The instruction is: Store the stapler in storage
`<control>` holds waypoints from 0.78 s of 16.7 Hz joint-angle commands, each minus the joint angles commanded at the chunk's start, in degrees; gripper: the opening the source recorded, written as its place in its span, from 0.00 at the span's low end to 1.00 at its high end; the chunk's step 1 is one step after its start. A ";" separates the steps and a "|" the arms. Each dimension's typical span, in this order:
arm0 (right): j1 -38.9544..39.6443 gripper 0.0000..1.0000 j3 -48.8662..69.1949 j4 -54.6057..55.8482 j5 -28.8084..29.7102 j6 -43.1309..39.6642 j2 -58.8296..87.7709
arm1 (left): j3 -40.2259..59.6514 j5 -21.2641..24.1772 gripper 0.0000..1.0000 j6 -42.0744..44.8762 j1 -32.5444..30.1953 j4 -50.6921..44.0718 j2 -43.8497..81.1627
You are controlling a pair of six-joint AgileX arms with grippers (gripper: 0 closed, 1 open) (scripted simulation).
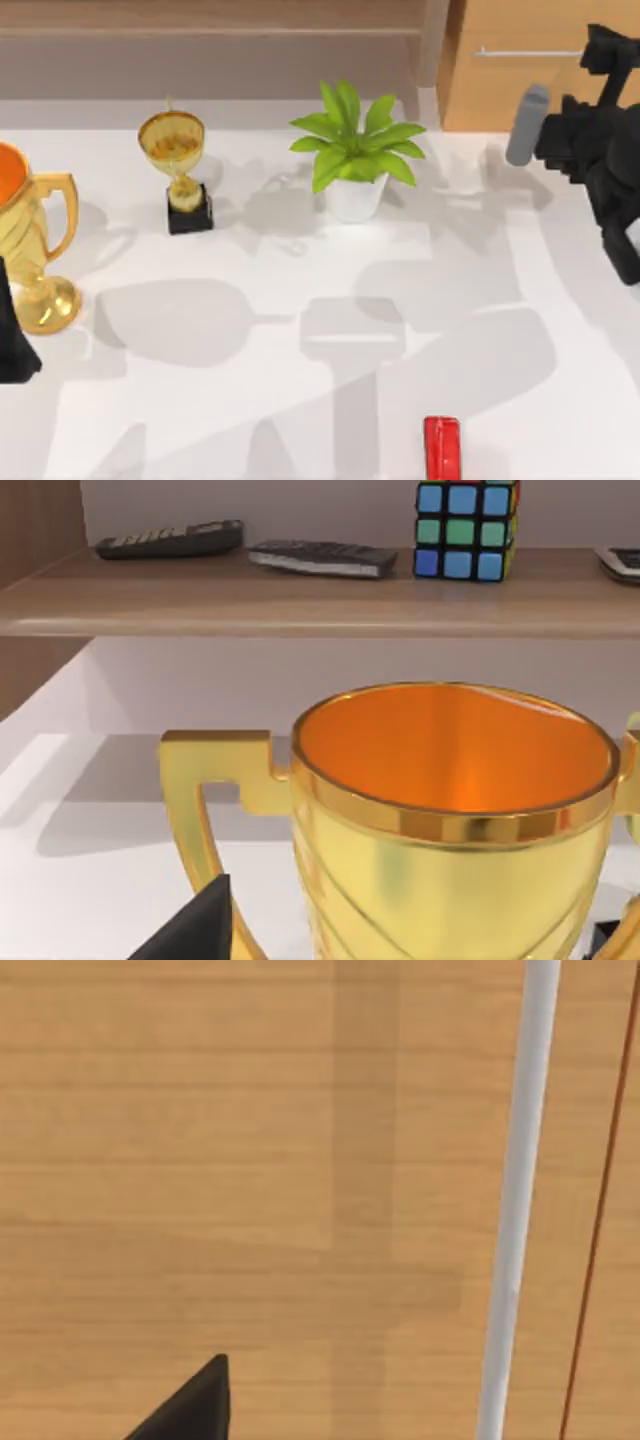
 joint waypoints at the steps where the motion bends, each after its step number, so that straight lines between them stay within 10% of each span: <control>1: 0.00 1.00 0.00 0.00 0.00 0.00 0.00 | 0.00 0.00 1.00 0.00 0.00 0.00 0.00; 13: -0.72 1.00 6.69 -3.70 -0.69 -0.03 2.98 | 0.00 0.00 1.00 0.00 0.00 0.00 0.00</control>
